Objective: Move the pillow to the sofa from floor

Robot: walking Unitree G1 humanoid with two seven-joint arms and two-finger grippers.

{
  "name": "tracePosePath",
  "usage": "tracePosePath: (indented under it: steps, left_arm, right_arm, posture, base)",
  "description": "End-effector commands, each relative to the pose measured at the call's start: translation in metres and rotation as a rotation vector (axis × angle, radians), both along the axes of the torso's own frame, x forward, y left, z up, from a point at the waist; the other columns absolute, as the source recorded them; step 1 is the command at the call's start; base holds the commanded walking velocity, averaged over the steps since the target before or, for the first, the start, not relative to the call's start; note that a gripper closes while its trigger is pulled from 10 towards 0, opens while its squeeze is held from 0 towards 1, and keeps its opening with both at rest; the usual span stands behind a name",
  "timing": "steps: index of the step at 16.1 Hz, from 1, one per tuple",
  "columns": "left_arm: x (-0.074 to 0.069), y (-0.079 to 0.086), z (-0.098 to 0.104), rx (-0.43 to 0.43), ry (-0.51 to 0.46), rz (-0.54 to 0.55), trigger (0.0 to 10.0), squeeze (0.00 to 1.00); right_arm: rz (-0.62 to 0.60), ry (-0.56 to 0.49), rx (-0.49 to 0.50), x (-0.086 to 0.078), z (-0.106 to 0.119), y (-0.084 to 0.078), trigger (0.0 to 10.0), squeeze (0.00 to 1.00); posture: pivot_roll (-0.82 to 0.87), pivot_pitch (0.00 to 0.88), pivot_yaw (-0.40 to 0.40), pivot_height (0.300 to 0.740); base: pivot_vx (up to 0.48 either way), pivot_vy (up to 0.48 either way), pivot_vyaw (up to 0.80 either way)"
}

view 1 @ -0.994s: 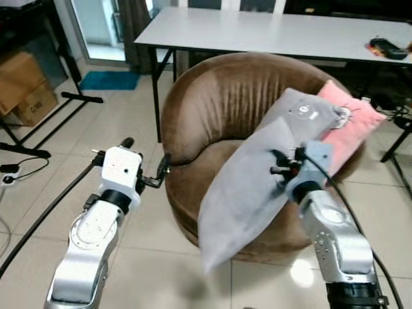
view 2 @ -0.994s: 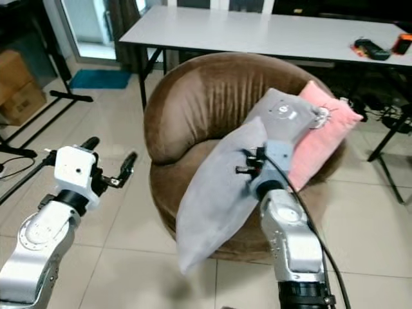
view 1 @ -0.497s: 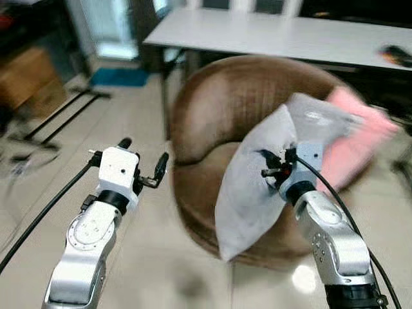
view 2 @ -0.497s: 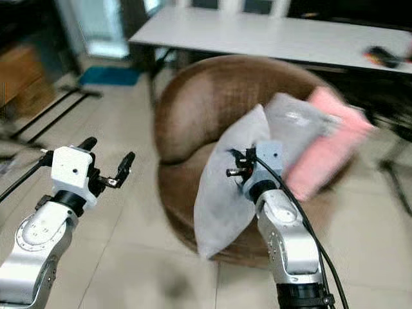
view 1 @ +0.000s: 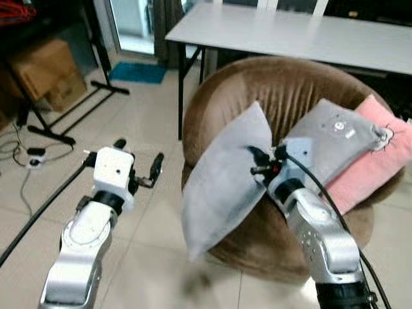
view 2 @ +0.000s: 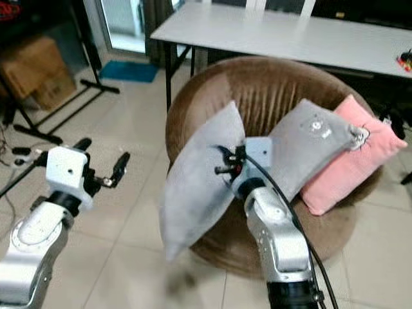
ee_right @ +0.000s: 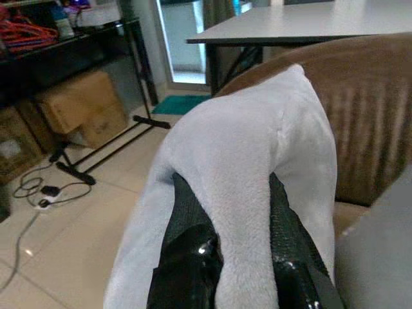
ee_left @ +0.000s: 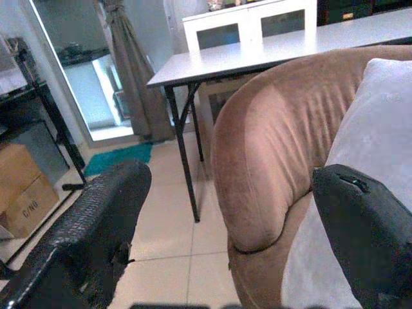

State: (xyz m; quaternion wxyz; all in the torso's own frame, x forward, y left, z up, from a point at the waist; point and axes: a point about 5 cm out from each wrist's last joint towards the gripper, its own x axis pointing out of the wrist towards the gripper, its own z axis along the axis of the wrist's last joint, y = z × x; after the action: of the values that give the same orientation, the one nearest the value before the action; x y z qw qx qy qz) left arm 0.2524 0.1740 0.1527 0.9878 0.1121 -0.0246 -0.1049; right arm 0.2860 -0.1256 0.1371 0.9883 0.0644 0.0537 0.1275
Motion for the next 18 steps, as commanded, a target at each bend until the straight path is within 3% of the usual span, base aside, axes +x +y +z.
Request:
tracePosePath:
  steps: [1,18]
  left_arm:
    - [-0.0001,-0.0022,0.0009,0.003,-0.001,-0.013,10.0,0.0]
    - [-0.0009,-0.0036,0.0008,0.0,-0.005,-0.024,10.0,0.0]
  right_arm:
    - [-0.027,-0.072,0.004,0.001,0.0132,-0.0066,10.0,0.0]
    - [-0.014,-0.08,0.002,0.0022,0.0146,-0.0067,10.0,0.0]
  posture:
    - [0.0,0.0,-0.009,0.74]
    - [0.0,0.0,-0.02,0.74]
  base:
    - [0.27,0.0,0.0]
    - [0.286,0.0,0.0]
